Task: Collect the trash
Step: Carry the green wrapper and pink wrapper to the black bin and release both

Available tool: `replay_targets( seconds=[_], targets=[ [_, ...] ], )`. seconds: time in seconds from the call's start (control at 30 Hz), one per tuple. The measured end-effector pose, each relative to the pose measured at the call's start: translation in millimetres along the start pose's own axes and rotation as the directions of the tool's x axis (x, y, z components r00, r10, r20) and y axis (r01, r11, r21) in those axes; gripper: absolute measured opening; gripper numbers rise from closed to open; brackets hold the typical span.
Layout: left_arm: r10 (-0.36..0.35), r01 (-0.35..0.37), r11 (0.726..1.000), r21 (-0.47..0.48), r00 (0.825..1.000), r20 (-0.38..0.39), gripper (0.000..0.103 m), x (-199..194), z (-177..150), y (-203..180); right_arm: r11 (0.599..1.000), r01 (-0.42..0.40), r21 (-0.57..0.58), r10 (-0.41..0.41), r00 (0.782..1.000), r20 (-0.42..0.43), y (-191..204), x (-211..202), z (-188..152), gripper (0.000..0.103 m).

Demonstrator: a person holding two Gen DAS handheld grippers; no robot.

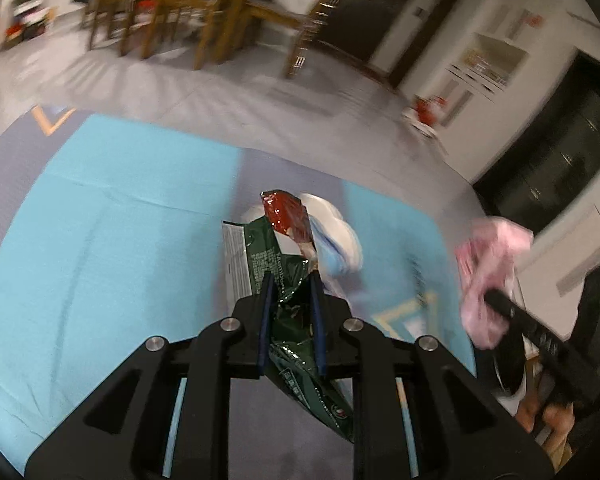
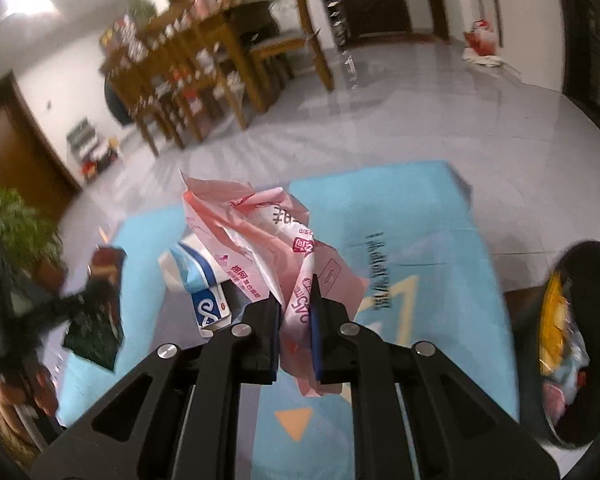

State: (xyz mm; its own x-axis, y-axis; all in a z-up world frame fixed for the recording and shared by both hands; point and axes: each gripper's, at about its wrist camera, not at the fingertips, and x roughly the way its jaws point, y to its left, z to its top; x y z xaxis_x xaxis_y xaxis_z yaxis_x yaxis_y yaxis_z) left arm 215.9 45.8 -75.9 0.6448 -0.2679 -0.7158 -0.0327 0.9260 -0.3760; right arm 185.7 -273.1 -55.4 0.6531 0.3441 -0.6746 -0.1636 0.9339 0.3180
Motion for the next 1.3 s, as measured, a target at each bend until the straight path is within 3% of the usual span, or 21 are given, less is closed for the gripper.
replay_targets(
  seconds=[0.17,0.33,0.57,0.7,0.9,0.93,1.0,1.03,1.17,1.3],
  targets=[
    [-0.080,0.086,0.986,0.140,0.995,-0.052,0.018,3.8,-18.1,-74.5,0.993,0.084,0.084,-0.090,0.994,0.067,-45.9,-49.2,-12.5,0.013],
    [-0.155,0.176,0.946,0.273,0.983,-0.096,0.018,16.9,-33.8,-162.0,0.963,0.179,0.203,-0.202,0.974,0.102,-105.7,-87.6,-30.0,0.013],
    [-0.254,0.296,0.867,0.400,0.955,-0.155,0.020,43.4,-60.0,-274.8,0.905,0.214,0.368,-0.266,0.959,0.094,-176.7,-113.3,-49.5,0.014],
    [-0.265,0.321,0.843,0.432,0.946,-0.186,0.021,68.5,-70.5,-317.0,0.875,0.204,0.439,-0.265,0.961,0.081,-202.0,-114.7,-55.3,0.016],
    [-0.265,0.339,0.825,0.453,0.939,-0.221,0.022,106.0,-79.3,-350.0,0.835,0.262,0.484,-0.308,0.951,0.016,-233.8,-110.0,-61.0,0.021],
    [-0.262,0.338,0.824,0.455,0.939,-0.223,0.025,110.7,-81.6,-354.0,0.830,0.267,0.491,-0.311,0.950,0.010,-238.8,-109.1,-62.3,0.026],
    [-0.255,0.339,0.822,0.457,0.937,-0.237,0.051,121.5,-86.2,-360.1,0.811,0.271,0.518,-0.315,0.949,-0.002,-248.7,-107.4,-65.9,0.042],
    [-0.247,0.332,0.824,0.458,0.940,-0.237,0.057,128.2,-87.4,-361.6,0.804,0.269,0.530,-0.313,0.950,-0.008,-253.0,-106.1,-67.3,0.047],
    [-0.234,0.339,0.824,0.453,0.933,-0.273,0.067,149.6,-91.5,-367.2,0.774,0.276,0.569,-0.315,0.949,-0.032,-266.2,-103.9,-72.2,0.054],
    [-0.235,0.337,0.832,0.440,0.934,-0.270,0.069,152.4,-90.1,-358.8,0.761,0.273,0.589,-0.314,0.949,-0.033,-267.8,-107.3,-72.5,0.054]
  ],
)
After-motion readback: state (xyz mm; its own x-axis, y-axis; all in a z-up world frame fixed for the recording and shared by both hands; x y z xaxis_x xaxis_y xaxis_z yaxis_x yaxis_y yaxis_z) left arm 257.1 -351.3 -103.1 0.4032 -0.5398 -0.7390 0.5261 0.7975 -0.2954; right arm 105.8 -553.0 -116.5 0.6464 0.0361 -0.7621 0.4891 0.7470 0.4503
